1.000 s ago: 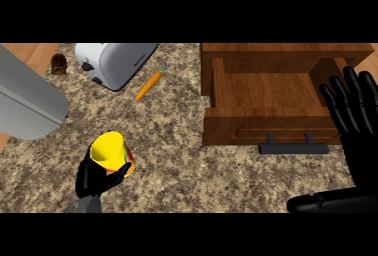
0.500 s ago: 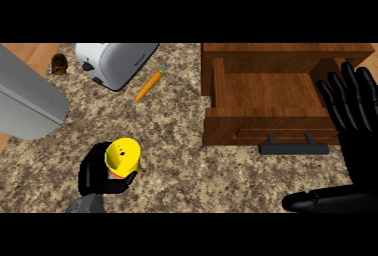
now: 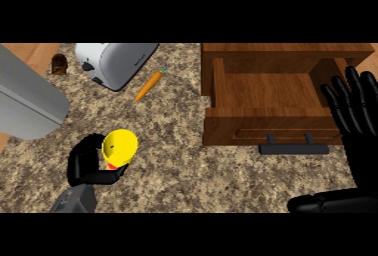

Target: Pick up the cup, place it into the drawer and close the drawer

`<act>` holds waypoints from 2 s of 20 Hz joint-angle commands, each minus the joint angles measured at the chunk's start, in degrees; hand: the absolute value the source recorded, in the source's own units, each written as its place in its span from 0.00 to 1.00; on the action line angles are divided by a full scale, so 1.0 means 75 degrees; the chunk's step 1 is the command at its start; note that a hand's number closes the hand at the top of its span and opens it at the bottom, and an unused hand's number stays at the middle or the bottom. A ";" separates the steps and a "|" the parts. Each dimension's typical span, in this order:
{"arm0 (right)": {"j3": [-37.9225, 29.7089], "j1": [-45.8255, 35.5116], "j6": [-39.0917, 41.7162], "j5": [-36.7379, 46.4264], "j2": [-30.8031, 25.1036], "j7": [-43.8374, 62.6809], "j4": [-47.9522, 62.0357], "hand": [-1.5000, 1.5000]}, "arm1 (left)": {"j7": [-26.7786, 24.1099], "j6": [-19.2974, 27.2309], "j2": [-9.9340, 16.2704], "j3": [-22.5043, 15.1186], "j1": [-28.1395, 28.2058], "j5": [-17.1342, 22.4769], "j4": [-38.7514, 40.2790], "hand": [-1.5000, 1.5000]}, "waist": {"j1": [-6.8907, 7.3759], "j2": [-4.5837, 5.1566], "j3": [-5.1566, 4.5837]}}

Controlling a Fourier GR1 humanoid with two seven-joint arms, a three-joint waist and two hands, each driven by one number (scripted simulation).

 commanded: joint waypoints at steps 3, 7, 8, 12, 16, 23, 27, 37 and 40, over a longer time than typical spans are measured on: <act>-0.0075 0.0124 0.0023 0.0051 -0.0048 -0.0036 0.0039 0.00 | 0.0313 -0.0375 -0.0213 -0.0366 0.0028 0.0159 -0.1536 1.00 | 0.0070 -0.0035 0.0009; 0.0019 0.0074 -0.0051 0.0035 0.0005 0.0159 -0.0109 0.00 | 0.0967 -0.0510 0.0069 -0.0679 -0.0031 0.0067 -0.2163 1.00 | 0.0035 -0.0015 0.0004; 0.0223 0.0153 -0.0321 0.0333 0.0210 0.0209 -0.0329 0.00 | 0.1796 -0.0230 -0.0155 -0.0953 0.0184 0.0137 -0.3141 1.00 | 0.0107 -0.0052 0.0011; -0.0194 -0.0725 -0.0240 -0.0051 -0.0110 0.0408 0.0344 0.00 | 0.2505 0.0071 -0.0385 -0.1251 0.0157 0.0174 -0.4222 1.00 | 0.0080 -0.0014 0.0004; -0.0038 -0.0160 -0.0121 -0.0031 -0.0058 0.0393 -0.0133 0.00 | 0.4013 0.0466 -0.0442 -0.1352 -0.0093 0.0542 -0.5579 1.00 | 0.0049 -0.0021 0.0004; -0.0149 -0.0243 -0.0023 0.0042 -0.0088 -0.0005 0.0271 0.00 | 0.5292 0.1718 -0.0825 -0.1579 -0.1327 0.0263 -0.6487 1.00 | 0.0014 -0.0006 0.0003; -0.0244 0.0104 -0.0043 -0.0218 -0.0115 0.0367 -0.0402 0.00 | 0.5501 0.2440 -0.0971 -0.1894 -0.2275 -0.0090 -0.5889 1.00 | -0.0051 -0.0003 0.0001; 0.0092 0.0432 0.0116 0.0338 0.0131 -0.0539 0.0246 0.00 | 0.6149 0.3345 -0.0974 -0.2000 -0.4477 -0.0514 -0.4550 1.00 | -0.0083 0.0016 0.0003; 0.0255 0.0004 -0.0242 0.0424 0.0214 0.0057 -0.0017 0.00 | 0.6796 0.3754 -0.0976 -0.2546 -0.4456 -0.0377 -0.4911 1.00 | -0.0034 -0.0002 0.0000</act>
